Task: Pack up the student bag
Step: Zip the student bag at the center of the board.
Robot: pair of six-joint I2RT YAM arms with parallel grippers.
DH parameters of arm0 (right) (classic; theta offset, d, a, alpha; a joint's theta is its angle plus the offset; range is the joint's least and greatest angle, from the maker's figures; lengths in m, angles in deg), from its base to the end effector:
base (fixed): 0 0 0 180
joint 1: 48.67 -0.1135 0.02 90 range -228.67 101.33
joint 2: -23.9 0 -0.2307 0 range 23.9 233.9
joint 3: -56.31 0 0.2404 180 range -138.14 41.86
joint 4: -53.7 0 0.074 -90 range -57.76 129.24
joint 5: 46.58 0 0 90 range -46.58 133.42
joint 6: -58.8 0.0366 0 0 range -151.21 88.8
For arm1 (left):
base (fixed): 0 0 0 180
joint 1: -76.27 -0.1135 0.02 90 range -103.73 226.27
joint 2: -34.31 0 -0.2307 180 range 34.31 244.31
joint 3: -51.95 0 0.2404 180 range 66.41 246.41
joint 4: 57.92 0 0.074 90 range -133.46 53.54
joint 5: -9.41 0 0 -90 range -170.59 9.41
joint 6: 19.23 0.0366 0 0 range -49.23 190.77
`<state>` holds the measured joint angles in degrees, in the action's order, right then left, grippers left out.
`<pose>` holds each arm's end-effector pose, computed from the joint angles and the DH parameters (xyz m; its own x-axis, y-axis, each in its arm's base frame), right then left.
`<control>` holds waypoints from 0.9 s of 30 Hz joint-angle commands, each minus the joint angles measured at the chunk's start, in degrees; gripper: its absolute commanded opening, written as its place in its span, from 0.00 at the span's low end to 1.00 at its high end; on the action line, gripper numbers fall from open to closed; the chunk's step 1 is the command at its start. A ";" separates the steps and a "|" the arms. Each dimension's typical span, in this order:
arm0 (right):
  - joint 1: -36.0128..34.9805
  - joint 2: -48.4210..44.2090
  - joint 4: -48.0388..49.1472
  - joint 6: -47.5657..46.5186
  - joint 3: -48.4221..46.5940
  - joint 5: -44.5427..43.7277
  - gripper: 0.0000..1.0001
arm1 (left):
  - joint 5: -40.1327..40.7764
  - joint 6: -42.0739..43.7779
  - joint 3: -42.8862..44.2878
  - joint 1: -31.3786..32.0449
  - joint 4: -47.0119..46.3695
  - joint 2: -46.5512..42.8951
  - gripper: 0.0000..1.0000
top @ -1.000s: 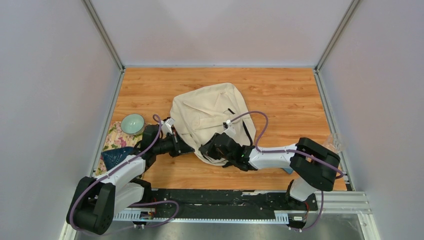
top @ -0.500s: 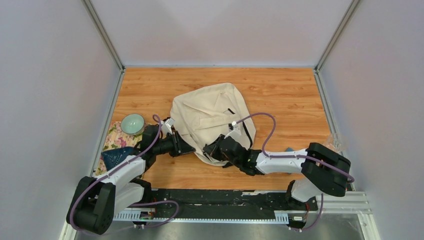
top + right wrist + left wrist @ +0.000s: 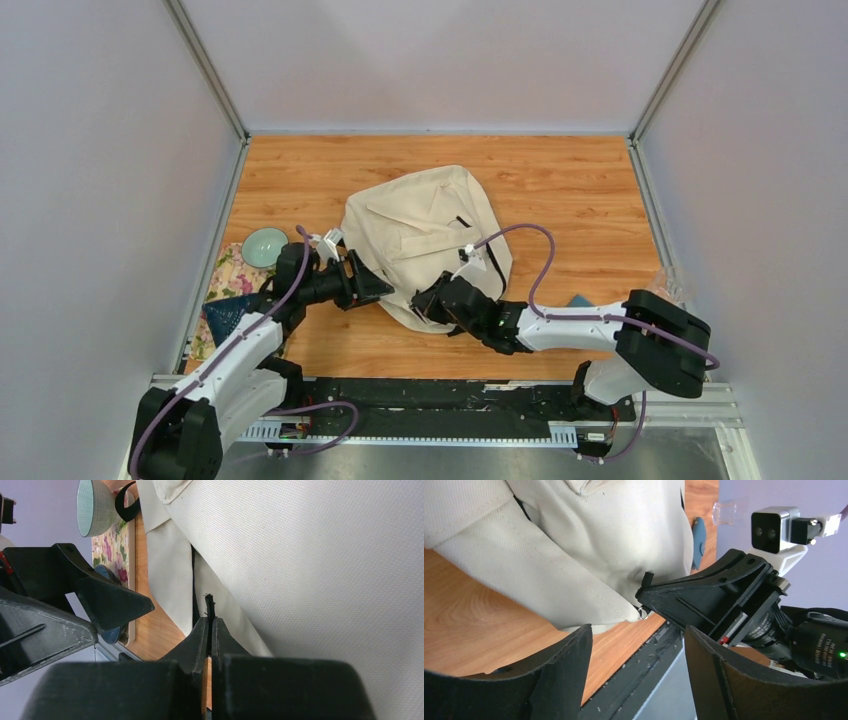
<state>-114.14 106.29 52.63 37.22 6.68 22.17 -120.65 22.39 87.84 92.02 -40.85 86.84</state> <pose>0.1289 0.2505 0.1519 -0.7572 0.4282 -0.4932 -0.0509 0.7140 0.6983 0.1811 -0.0756 0.1711 -0.8953 -0.3420 -0.2855 0.0809 0.5054 -0.8591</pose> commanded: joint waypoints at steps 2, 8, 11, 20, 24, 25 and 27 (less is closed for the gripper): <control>-0.71 -3.11 -0.03 -1.89 -0.59 -3.35 0.00 | -1.43 -8.91 -0.60 0.16 3.27 -3.93 0.75; -0.71 -4.25 0.06 -2.77 -1.12 -3.53 0.00 | 1.56 -14.00 -5.25 3.67 1.19 -6.57 0.76; -1.06 -4.43 0.24 -3.03 -1.21 -3.53 0.00 | 3.48 -17.17 -8.42 6.48 -5.77 -5.34 0.77; -3.52 -5.31 -0.64 -2.95 -0.51 -3.79 0.00 | 6.83 -23.77 -9.92 7.02 -23.17 2.83 0.77; -4.66 -5.22 -1.26 -2.59 -0.50 -4.84 0.00 | 4.99 -25.18 -7.28 7.02 -24.67 5.38 0.78; -4.75 -5.13 -1.35 -2.59 -0.50 -4.76 0.00 | 5.07 -25.27 -7.02 7.10 -23.80 5.21 0.78; -4.84 -4.96 -1.43 -2.59 -0.59 -4.93 0.00 | 5.77 -25.80 -6.93 7.02 -21.17 3.99 0.78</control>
<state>-118.12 103.19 51.82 35.08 6.68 19.39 -115.12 -1.11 78.24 98.88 -59.71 92.20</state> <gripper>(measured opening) 0.011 0.781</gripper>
